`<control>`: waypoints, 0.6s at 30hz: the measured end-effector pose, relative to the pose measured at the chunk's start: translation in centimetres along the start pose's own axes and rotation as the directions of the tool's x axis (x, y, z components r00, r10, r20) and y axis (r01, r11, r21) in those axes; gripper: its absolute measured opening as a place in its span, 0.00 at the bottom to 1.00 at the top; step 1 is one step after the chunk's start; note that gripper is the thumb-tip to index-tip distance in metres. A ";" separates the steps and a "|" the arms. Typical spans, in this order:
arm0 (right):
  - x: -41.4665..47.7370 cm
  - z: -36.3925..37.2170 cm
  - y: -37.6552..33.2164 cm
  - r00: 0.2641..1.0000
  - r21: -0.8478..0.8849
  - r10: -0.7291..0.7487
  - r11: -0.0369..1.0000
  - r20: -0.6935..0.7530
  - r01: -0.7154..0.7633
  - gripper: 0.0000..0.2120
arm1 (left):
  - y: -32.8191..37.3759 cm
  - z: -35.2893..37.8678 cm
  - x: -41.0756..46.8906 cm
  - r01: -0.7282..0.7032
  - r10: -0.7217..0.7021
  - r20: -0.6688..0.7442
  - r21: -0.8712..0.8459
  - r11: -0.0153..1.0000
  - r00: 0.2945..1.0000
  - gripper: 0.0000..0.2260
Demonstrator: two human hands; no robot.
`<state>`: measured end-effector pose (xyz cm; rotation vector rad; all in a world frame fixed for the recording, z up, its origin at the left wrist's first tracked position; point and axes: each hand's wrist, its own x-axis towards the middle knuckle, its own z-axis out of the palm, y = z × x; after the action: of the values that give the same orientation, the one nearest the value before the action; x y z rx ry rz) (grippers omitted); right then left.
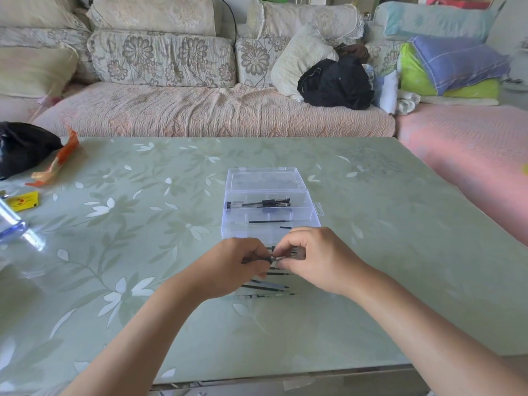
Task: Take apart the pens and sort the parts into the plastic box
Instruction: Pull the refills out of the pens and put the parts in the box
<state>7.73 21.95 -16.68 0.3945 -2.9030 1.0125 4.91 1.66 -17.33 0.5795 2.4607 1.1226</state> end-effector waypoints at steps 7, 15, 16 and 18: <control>-0.1 0.1 0.3 0.999 -0.076 -0.011 0.997 0.042 0.014 0.12 | 0.2 -0.1 -0.2 -0.049 0.049 -0.002 0.034 0.998 0.999 0.05; -0.2 -0.7 0.0 0.999 -0.102 0.003 0.995 0.032 0.000 0.06 | 0.2 -0.1 -0.1 -0.032 0.033 -0.026 0.025 0.999 0.999 0.04; -0.2 -0.6 0.0 0.999 -0.101 -0.002 0.995 0.039 0.006 0.06 | 0.1 -0.2 -0.1 -0.035 0.036 -0.029 0.030 0.999 0.999 0.04; -0.2 -0.4 0.0 0.998 -0.115 -0.011 0.993 0.054 0.017 0.07 | 0.1 -0.1 -0.2 -0.042 0.043 -0.029 0.043 0.998 0.999 0.03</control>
<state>7.90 22.28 -16.41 0.4419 -2.9828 0.8403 5.01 1.56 -17.16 0.6344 2.5142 1.1055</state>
